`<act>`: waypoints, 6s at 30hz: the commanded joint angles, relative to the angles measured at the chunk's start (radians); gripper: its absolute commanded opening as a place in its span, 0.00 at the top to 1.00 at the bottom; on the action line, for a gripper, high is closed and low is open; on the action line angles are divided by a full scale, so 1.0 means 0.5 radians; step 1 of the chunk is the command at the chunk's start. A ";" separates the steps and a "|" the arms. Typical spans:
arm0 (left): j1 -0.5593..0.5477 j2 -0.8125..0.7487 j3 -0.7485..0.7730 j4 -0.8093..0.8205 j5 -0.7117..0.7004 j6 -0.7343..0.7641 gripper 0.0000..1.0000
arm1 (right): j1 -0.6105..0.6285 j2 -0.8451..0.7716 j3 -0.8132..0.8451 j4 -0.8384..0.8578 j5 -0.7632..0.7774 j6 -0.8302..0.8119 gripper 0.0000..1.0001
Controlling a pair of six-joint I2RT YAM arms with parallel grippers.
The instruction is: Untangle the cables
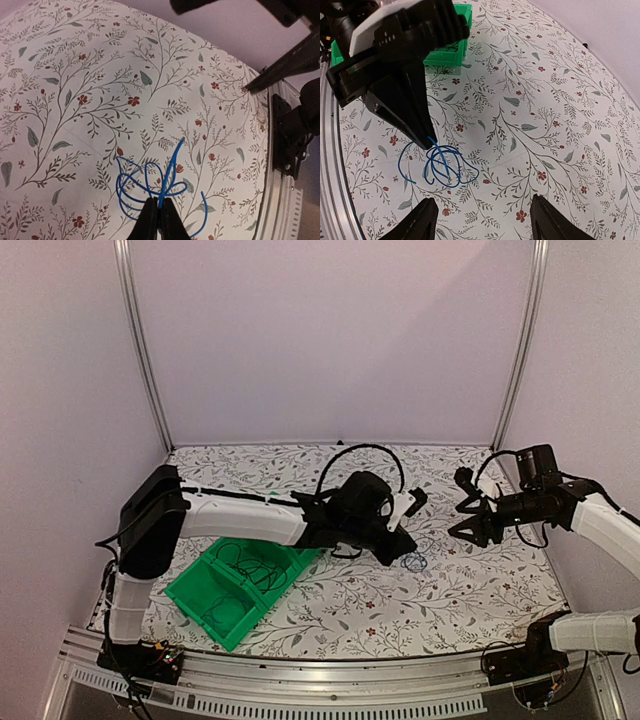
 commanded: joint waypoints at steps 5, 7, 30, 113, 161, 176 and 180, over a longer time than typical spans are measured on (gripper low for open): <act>0.001 -0.282 -0.189 0.162 0.068 -0.019 1.00 | 0.132 0.232 0.130 0.032 -0.537 -0.022 0.32; 0.000 -0.309 -0.198 0.169 0.065 -0.021 1.00 | 0.155 0.276 0.162 0.039 -0.590 0.002 0.31; -0.039 -0.502 -0.117 0.202 0.046 -0.089 1.00 | 0.182 0.455 0.320 0.344 -0.662 0.341 0.73; -0.101 -3.019 -0.909 -1.506 -1.191 -0.924 1.00 | 0.182 1.397 0.496 0.038 -0.938 0.146 0.39; 0.154 -2.214 -1.800 -1.710 -1.042 -1.537 1.00 | 0.183 1.269 0.631 0.006 -0.555 0.174 0.41; 0.192 -1.921 -1.053 -2.211 -1.305 -1.221 0.44 | 0.070 0.591 0.725 0.330 0.756 0.613 0.01; 0.213 -1.784 -0.794 -2.123 -1.536 -1.018 0.40 | 0.070 0.508 0.651 0.479 0.948 0.862 0.01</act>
